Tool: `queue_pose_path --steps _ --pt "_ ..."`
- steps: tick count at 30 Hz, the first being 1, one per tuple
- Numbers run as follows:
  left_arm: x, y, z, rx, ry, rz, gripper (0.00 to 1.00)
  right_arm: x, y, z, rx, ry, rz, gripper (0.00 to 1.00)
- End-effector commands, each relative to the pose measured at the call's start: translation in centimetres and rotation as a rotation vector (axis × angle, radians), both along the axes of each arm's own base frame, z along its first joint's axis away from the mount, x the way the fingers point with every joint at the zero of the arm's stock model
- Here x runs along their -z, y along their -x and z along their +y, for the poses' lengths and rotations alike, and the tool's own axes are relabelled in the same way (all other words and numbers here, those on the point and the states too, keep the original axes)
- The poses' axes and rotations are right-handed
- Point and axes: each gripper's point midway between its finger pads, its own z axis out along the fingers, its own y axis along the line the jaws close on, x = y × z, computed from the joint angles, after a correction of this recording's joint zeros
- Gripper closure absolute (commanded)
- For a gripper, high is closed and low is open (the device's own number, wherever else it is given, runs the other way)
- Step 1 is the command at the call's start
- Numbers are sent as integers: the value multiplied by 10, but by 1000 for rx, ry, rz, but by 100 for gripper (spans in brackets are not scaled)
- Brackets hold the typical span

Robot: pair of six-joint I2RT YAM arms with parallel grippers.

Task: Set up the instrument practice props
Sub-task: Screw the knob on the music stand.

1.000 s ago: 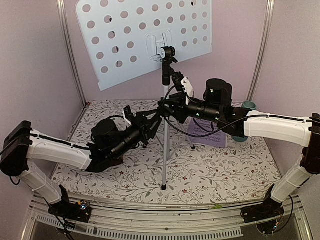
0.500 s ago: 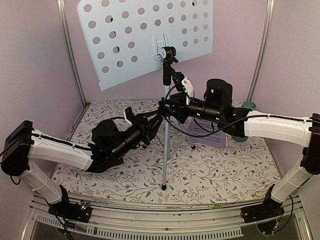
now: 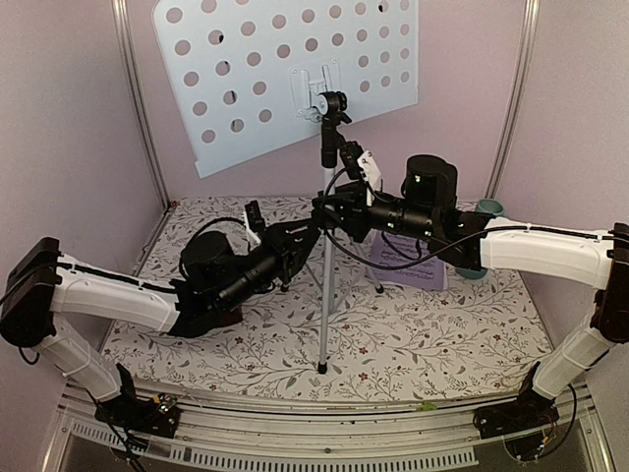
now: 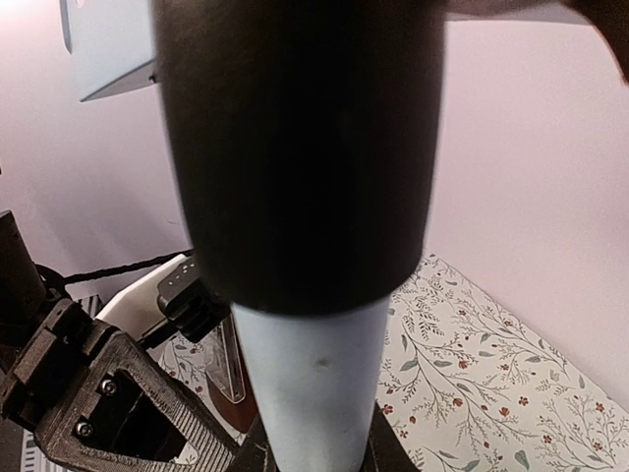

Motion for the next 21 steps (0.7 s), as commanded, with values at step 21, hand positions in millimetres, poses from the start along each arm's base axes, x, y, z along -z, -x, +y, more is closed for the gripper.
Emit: queue_pose_path --steps 21 --pt "42 -6 -4 -42 -917 -605 100 114 21 6 -64 262 238 100"
